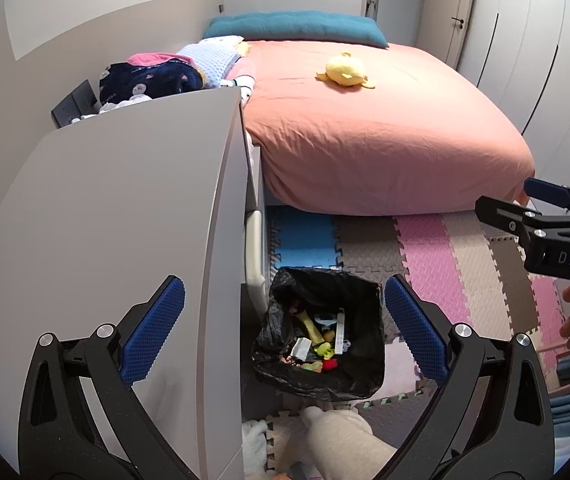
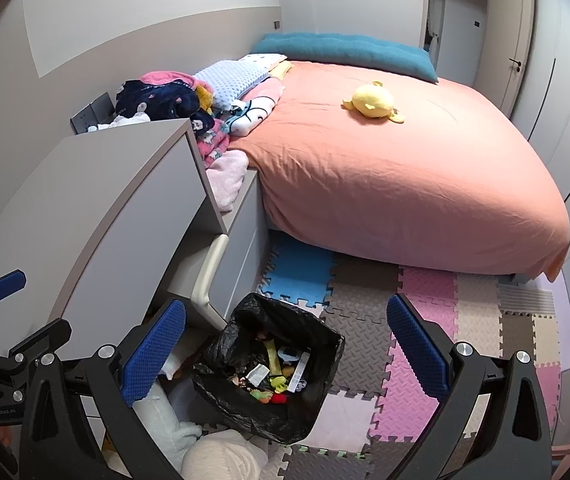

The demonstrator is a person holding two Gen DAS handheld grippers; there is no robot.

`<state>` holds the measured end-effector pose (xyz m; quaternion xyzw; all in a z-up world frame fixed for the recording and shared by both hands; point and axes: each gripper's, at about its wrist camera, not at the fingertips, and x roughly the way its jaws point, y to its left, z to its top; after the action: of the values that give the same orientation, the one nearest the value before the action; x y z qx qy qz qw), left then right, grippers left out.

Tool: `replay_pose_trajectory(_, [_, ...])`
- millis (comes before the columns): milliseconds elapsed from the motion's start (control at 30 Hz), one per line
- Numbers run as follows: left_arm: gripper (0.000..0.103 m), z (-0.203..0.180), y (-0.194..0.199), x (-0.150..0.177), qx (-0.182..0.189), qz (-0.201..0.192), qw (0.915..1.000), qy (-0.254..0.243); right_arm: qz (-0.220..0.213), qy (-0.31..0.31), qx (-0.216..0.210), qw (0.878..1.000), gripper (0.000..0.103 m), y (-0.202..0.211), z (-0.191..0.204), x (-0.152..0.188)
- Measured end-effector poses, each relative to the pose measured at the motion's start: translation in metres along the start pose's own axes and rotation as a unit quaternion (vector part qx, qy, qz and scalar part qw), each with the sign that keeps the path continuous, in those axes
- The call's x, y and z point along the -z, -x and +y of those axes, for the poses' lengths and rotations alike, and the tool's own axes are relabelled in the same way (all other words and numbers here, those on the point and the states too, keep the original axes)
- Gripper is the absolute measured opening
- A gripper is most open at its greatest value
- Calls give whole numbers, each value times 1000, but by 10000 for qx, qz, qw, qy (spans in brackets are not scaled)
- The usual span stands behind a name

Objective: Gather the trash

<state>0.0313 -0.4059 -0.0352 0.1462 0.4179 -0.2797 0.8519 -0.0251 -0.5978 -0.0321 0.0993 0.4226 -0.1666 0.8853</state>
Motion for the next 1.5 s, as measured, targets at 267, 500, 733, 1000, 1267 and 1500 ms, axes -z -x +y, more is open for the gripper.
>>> replay_pose_trajectory(267, [97,3,4,-1,-32,-86,10000,20,-56,-43,-45,10000,101,3,0,-1])
replay_pose_trajectory(500, [97,5,3,0,54,-64,10000,54,-86,-49,-43,9999,101,6,0,0])
replay_pose_trajectory(733, [97,6,8,1,97,-145,9998,85,-94,-51,-55,9999,101,8,1,0])
replay_pose_trajectory(1000, [97,7,9,2,64,-155,9998,86,-87,-46,-58,9999,101,8,3,0])
replay_pose_trajectory(1267, [97,1,10,3,-47,-186,9998,-32,-89,-39,-60,9999,101,9,4,1])
replay_pose_trajectory(1500, [97,3,11,3,-81,-217,9997,-30,-77,-27,-34,10000,101,9,5,2])
